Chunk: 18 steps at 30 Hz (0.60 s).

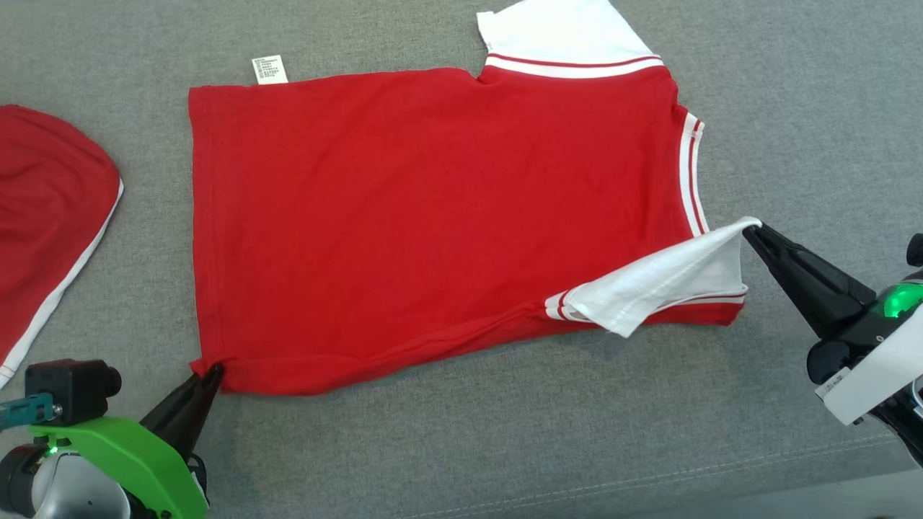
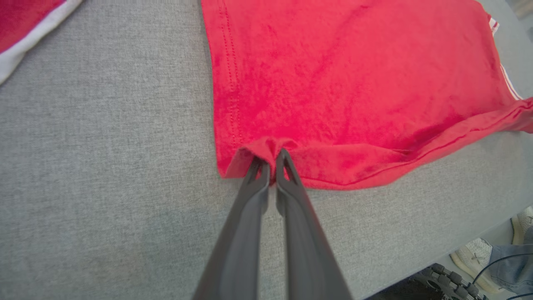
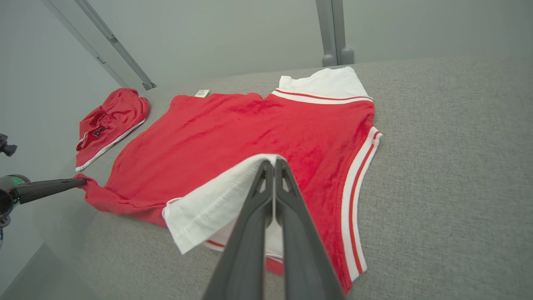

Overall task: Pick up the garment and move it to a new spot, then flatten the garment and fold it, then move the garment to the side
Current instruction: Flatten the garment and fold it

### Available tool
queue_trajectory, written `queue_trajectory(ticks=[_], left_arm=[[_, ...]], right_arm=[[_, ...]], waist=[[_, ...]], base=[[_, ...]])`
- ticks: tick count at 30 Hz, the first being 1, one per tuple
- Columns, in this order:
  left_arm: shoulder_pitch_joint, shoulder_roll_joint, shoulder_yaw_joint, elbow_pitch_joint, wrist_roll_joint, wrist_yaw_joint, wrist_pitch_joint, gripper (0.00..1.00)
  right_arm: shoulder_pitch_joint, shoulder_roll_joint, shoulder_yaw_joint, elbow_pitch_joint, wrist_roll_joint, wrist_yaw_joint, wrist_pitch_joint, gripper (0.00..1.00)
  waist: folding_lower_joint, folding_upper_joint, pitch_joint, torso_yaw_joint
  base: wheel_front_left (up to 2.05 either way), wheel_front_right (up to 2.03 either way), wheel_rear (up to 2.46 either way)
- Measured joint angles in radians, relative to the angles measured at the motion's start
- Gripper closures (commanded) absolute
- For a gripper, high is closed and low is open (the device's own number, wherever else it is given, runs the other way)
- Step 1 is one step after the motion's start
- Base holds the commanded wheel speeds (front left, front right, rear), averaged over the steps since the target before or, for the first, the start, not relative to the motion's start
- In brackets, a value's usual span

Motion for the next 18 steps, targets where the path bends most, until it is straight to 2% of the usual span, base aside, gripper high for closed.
queue_trajectory(ticks=[10,18], left_arm=[[-0.055,0.032,0.02,-0.043,0.0,0.005,0.043,1.0],[-0.084,0.036,0.032,-0.071,0.0,0.007,0.074,1.0]], right_arm=[[-0.05,-0.009,-0.008,0.0,0.009,0.0,0.017,1.0],[-0.116,-0.014,-0.012,0.0,0.016,0.0,0.025,1.0]], waist=[[0.0,0.0,0.024,0.004],[0.0,0.0,0.056,0.008]], base=[[0.0,0.0,0.0],[0.0,0.0,0.0]])
